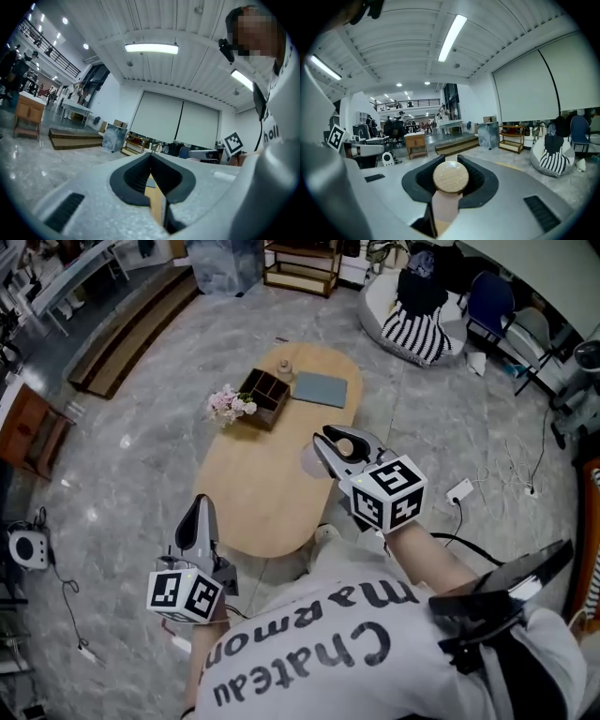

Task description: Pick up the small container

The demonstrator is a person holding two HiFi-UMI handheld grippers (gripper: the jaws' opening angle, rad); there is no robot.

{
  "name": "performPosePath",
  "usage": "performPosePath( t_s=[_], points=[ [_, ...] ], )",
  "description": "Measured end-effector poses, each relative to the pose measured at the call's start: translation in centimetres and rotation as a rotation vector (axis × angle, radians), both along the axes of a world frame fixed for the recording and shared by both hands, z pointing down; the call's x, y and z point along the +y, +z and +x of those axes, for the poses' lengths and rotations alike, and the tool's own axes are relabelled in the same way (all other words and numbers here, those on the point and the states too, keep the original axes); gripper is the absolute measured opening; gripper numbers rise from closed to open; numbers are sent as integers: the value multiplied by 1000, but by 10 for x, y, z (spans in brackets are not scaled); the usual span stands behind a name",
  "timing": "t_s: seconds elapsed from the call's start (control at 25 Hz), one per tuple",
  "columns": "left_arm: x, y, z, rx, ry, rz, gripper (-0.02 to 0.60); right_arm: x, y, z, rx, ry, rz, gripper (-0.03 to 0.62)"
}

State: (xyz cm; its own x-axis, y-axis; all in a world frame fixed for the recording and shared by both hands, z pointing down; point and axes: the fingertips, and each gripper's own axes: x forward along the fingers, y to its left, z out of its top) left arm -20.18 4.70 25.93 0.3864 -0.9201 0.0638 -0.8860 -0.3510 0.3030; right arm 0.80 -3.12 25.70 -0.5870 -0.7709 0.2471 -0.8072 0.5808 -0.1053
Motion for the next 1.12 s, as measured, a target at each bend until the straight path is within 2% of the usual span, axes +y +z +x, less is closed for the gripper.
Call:
performPosePath(
  t_s=[0.36, 0.64, 1.12],
  points=[
    [21, 11, -4, 2, 70, -16, 14, 36, 21, -4, 0, 56, -45, 87],
    [20, 6, 6, 19, 106, -6, 14, 38, 13, 6, 3, 97, -36, 86],
    [25, 9, 0, 28, 120, 1, 14, 38, 12, 4, 13, 121, -25, 87]
  ],
)
